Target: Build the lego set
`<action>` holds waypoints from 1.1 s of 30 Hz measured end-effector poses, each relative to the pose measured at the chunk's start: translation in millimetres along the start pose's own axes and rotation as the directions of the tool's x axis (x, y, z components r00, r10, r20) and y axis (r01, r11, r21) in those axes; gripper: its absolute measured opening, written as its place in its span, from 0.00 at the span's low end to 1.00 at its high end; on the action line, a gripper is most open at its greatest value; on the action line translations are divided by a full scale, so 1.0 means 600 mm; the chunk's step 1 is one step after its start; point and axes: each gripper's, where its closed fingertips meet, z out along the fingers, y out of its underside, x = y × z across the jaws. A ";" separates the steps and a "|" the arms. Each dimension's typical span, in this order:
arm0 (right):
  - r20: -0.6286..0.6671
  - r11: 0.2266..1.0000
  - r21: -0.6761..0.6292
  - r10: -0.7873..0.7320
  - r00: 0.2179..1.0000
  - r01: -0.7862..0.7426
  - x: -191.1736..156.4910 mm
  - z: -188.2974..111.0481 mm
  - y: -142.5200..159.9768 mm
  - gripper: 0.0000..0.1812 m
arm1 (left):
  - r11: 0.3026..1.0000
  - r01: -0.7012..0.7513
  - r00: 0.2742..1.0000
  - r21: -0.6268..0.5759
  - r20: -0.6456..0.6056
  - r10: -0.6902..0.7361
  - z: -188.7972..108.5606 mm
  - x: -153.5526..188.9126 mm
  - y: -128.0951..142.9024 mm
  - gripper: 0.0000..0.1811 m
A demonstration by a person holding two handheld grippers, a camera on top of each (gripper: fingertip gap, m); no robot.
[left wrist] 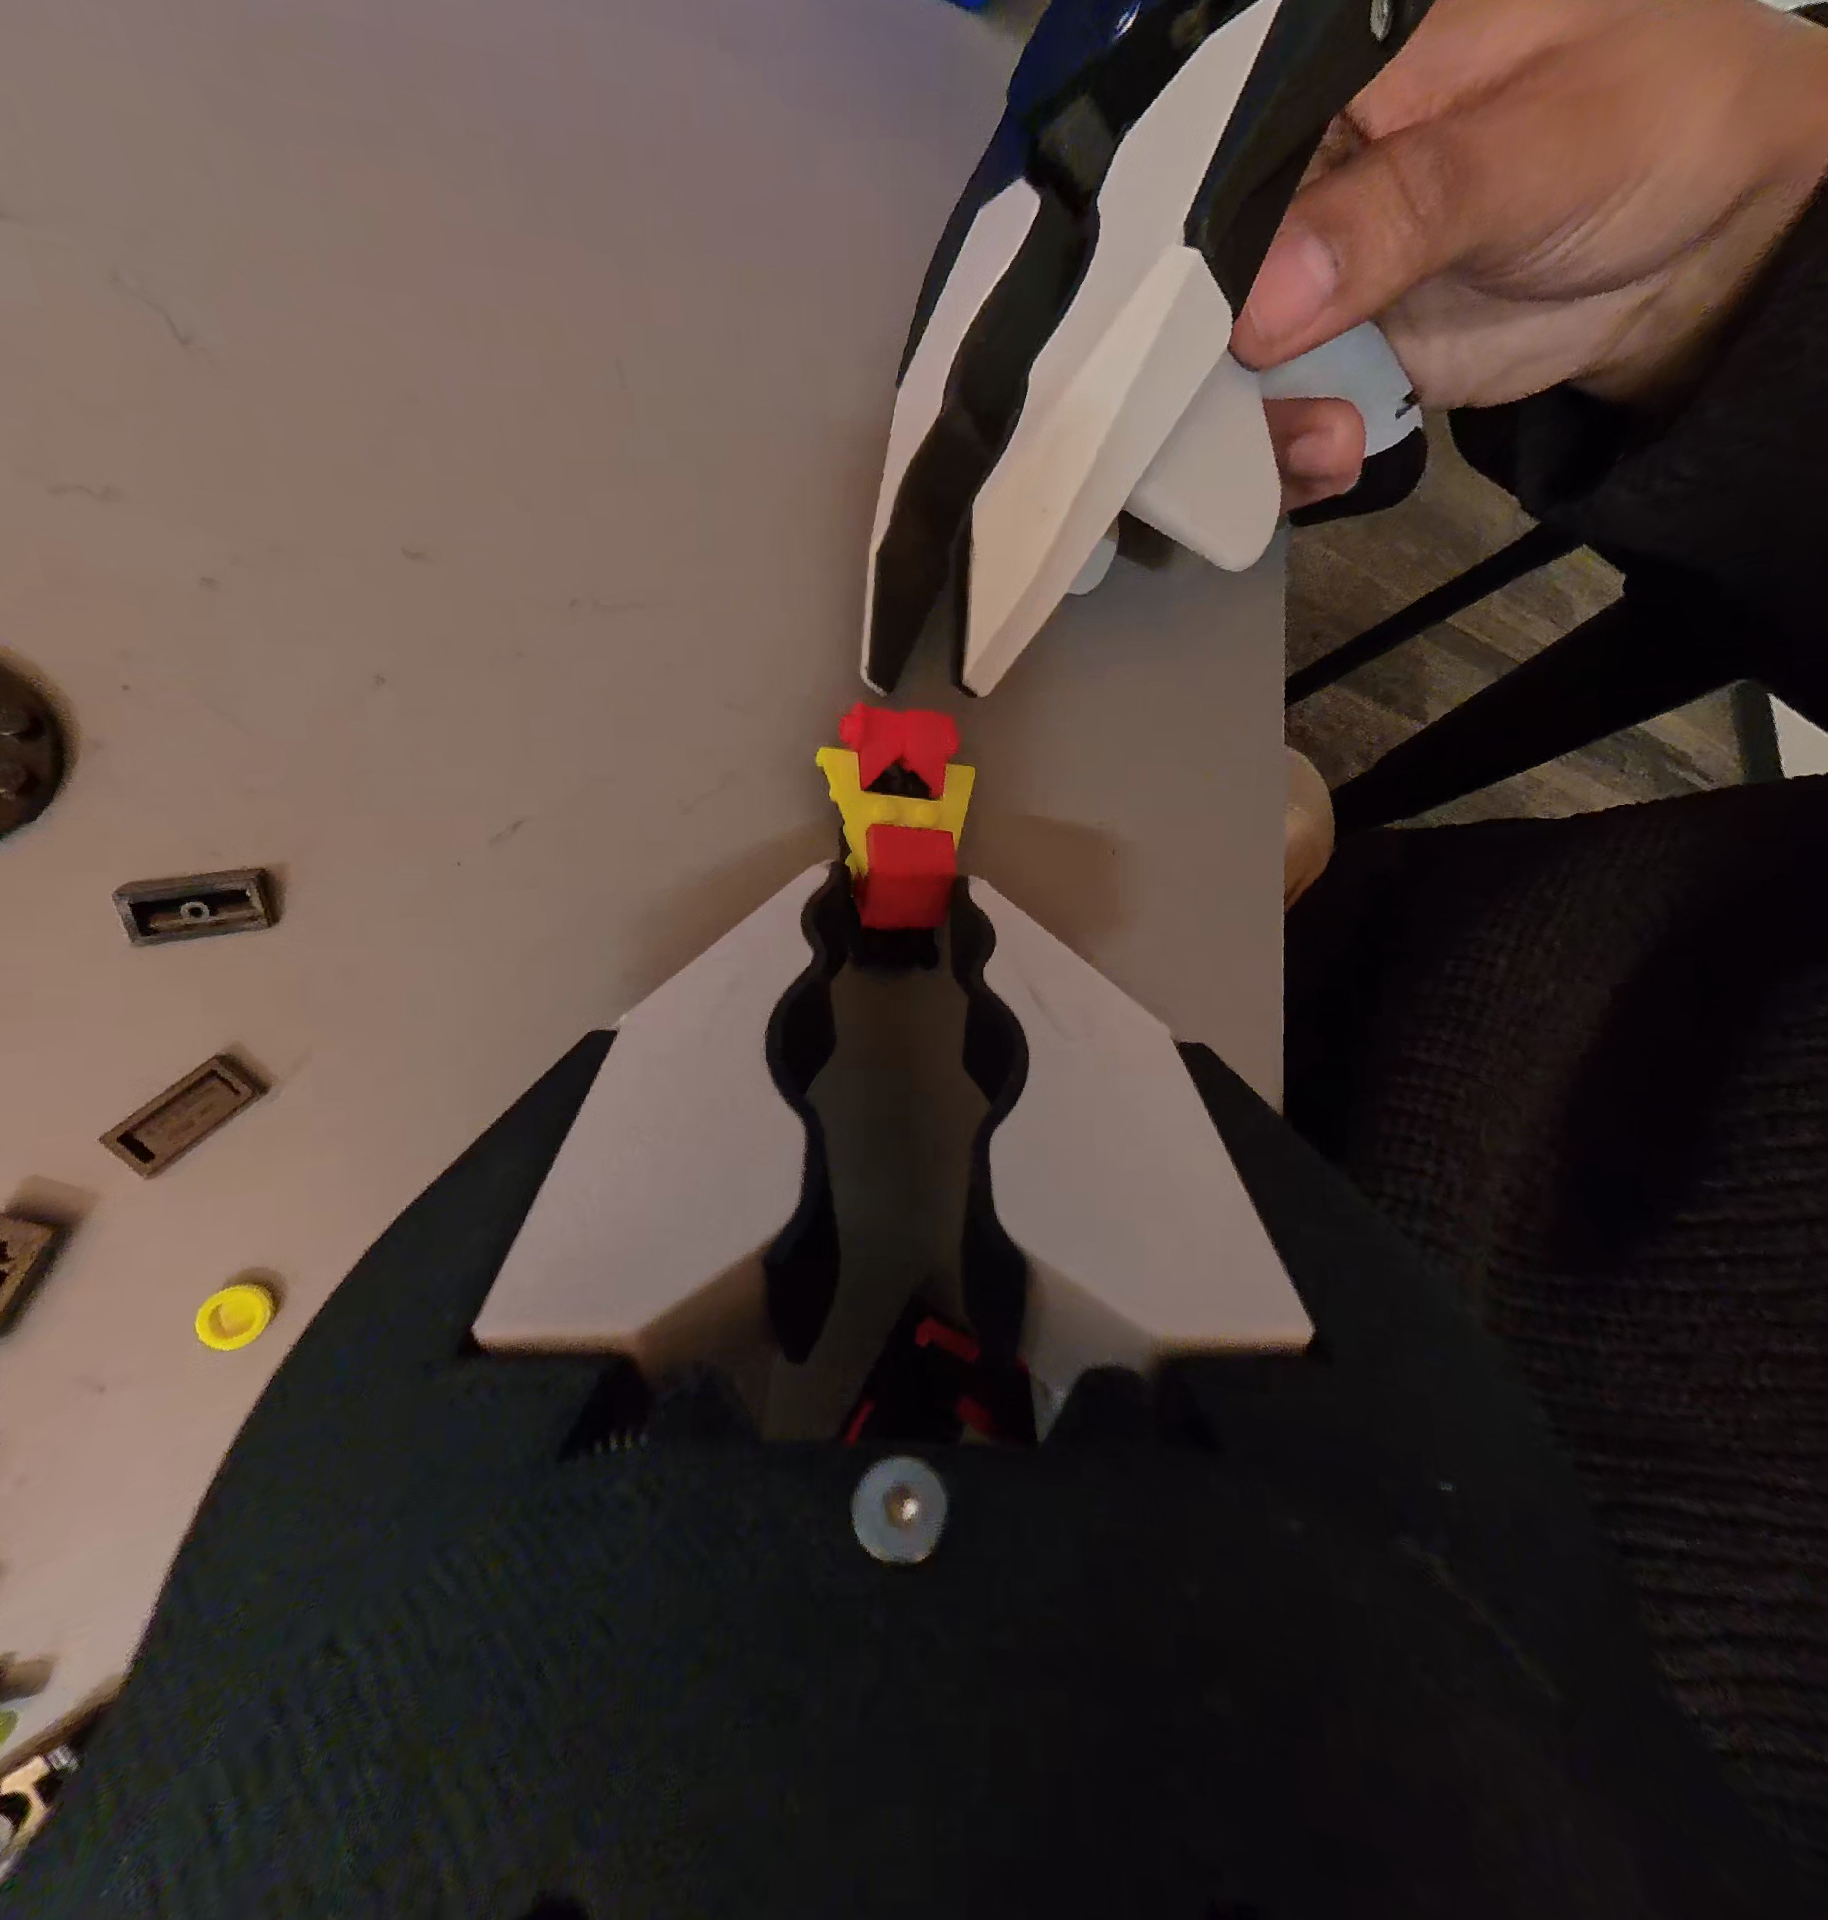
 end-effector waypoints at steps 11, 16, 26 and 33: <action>0.005 1.000 -0.019 0.014 1.000 -0.014 0.001 0.001 0.005 0.12 | 0.999 -0.024 0.999 -0.021 0.027 0.025 -0.001 -0.005 0.004 0.10; -0.008 1.000 -0.005 0.008 1.000 -0.008 0.002 -0.002 0.001 0.12 | 0.992 -0.114 0.987 -0.052 0.110 0.119 -0.002 -0.009 0.003 0.14; -0.018 1.000 0.012 -0.010 1.000 0.010 0.001 -0.007 -0.004 0.12 | 0.957 -0.270 0.925 -0.107 0.247 0.289 0.003 -0.019 -0.004 0.12; -0.045 1.000 0.004 -0.031 0.999 0.031 0.004 -0.009 -0.002 0.12 | 0.962 -0.256 0.934 -0.097 0.230 0.272 0.002 -0.018 -0.005 0.09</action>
